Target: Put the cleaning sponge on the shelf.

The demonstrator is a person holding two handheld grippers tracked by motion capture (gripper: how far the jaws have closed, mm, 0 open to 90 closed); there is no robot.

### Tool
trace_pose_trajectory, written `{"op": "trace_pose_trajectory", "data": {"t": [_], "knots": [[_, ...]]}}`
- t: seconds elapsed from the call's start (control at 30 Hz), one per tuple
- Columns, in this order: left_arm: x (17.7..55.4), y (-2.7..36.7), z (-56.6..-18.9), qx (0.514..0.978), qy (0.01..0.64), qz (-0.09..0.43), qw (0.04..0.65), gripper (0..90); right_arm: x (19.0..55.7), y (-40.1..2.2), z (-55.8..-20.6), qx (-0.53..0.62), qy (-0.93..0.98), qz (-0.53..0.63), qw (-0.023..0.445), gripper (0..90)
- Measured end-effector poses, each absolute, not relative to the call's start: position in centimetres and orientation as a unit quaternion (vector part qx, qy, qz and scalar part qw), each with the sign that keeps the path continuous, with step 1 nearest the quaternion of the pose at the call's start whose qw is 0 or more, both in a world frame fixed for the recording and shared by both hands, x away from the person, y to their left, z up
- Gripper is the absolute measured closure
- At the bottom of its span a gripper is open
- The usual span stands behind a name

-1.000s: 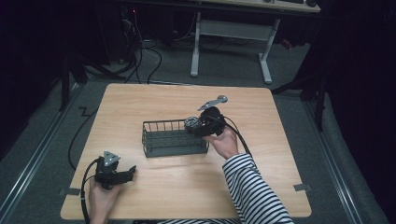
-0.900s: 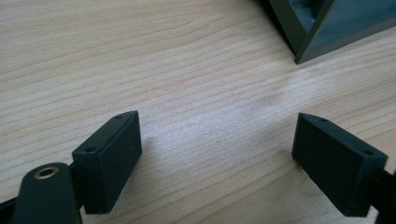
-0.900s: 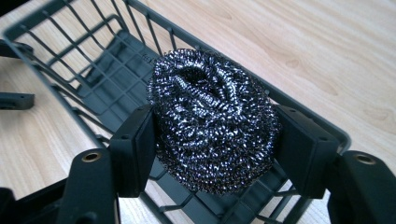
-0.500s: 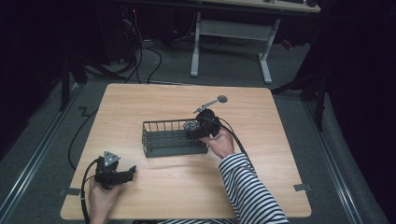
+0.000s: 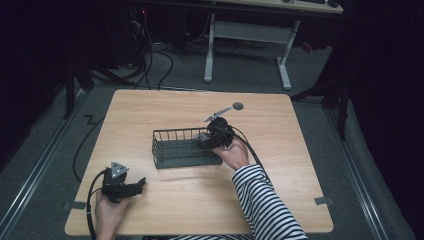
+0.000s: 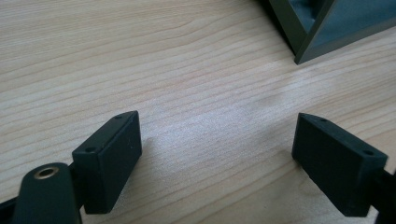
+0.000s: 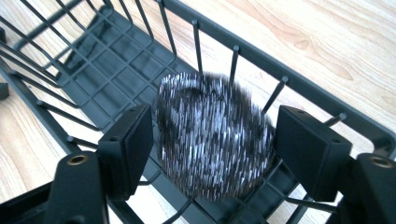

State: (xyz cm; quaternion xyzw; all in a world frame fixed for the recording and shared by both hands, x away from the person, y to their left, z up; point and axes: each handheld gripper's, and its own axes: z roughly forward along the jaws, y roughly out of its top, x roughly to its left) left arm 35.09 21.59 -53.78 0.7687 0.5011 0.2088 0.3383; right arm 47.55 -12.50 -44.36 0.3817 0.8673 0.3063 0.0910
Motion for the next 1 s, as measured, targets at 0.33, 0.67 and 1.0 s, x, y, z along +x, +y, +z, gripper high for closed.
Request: {"op": "trace_pose_trajectory", "data": {"t": [0.33, 0.67, 1.0], "knots": [[35.1, 21.6, -53.8, 0.768, 0.502, 0.209, 0.339, 16.1, 47.2, -12.9, -43.7, 0.378, 0.861, 0.327, 0.093, 25.6], [35.1, 21.6, -53.8, 0.768, 0.502, 0.21, 0.339, 16.2, 46.6, -13.7, -42.7, 0.374, 0.853, 0.35, 0.106, 26.8], [35.1, 21.6, -53.8, 0.768, 0.502, 0.21, 0.339, 16.1, 45.7, -15.6, -41.7, 0.38, 0.836, 0.379, 0.115, 28.0]]}}
